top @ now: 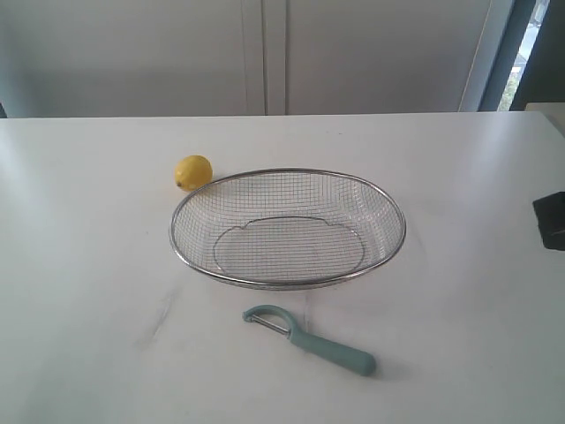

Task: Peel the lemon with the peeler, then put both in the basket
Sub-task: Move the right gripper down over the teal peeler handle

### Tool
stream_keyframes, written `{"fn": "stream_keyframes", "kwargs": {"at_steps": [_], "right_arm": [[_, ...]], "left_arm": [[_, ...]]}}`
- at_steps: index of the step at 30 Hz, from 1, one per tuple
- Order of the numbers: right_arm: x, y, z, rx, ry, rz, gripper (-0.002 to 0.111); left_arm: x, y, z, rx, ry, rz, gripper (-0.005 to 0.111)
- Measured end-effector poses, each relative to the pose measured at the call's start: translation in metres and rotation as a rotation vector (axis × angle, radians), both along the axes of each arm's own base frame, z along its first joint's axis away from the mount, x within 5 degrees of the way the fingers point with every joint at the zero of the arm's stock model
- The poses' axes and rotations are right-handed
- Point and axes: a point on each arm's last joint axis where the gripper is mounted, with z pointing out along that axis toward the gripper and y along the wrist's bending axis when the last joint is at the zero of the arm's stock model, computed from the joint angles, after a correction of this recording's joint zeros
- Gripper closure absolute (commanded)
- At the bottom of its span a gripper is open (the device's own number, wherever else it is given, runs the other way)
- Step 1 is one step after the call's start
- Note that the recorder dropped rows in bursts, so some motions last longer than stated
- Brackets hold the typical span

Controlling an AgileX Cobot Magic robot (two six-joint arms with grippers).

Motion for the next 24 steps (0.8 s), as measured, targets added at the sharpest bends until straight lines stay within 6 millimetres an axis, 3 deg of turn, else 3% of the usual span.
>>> {"fn": "stream_keyframes", "kwargs": {"at_steps": [11, 24], "right_arm": [[-0.001, 0.011, 0.002, 0.094, 0.008, 0.028, 0.108], [0.004, 0.058, -0.009, 0.109, 0.096, 0.242, 0.108]], "left_arm": [[0.0, 0.0, 0.0, 0.0, 0.0, 0.0, 0.107], [0.0, 0.0, 0.0, 0.0, 0.0, 0.0, 0.107]]}}
